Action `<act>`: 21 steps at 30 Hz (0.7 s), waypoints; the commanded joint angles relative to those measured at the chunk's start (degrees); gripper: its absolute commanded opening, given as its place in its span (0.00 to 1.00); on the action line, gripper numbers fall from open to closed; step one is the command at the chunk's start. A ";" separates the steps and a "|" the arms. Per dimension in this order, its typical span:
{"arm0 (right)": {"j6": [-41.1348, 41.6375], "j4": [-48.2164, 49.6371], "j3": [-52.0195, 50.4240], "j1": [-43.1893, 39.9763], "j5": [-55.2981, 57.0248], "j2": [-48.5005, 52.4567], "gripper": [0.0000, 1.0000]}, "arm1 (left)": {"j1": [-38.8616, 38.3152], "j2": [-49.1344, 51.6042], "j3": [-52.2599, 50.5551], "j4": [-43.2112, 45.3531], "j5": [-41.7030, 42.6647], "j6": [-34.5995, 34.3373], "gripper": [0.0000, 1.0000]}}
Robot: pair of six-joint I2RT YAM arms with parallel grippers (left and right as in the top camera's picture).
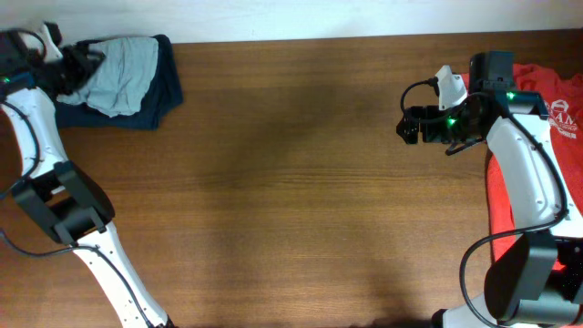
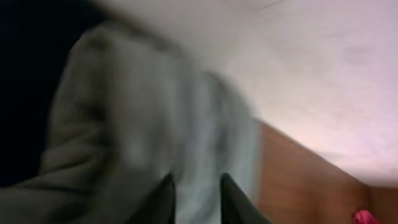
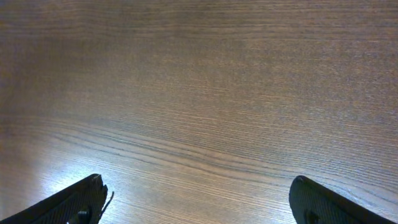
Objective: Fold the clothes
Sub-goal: 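Press the blue shirt flat on the navy stack and open the left gripper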
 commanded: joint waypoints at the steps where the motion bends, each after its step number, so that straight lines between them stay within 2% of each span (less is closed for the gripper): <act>1: 0.48 0.04 -0.04 -0.31 0.70 0.20 0.98 | 1.77 6.19 0.22 -0.66 -5.01 -0.50 0.22; 3: 0.48 0.04 -0.04 -0.31 0.72 0.20 0.98 | 2.34 7.69 0.22 -0.98 -8.41 -0.48 0.22; 5: 0.48 0.04 -0.04 -0.31 0.70 0.20 0.99 | 2.89 8.76 0.20 -1.01 -10.80 -0.48 0.36; 7: 0.48 0.04 -0.04 -0.31 0.70 0.20 0.99 | 3.13 8.81 0.17 -1.22 -8.79 -0.48 0.36; 10: 0.48 0.04 -0.04 -0.31 0.70 0.20 0.99 | 3.08 8.00 2.45 1.40 4.35 -2.19 0.37; 11: 0.48 0.04 -0.04 -0.31 0.70 0.20 0.98 | 2.97 7.76 3.67 1.55 6.03 -3.50 0.37; 17: 0.48 0.04 -0.04 -0.31 0.70 0.20 0.99 | 1.27 4.11 12.50 -2.82 8.02 -4.39 0.39; 21: 0.48 0.04 -0.04 -0.31 0.70 0.20 0.99 | -0.48 2.51 14.21 -5.90 9.33 -4.35 0.39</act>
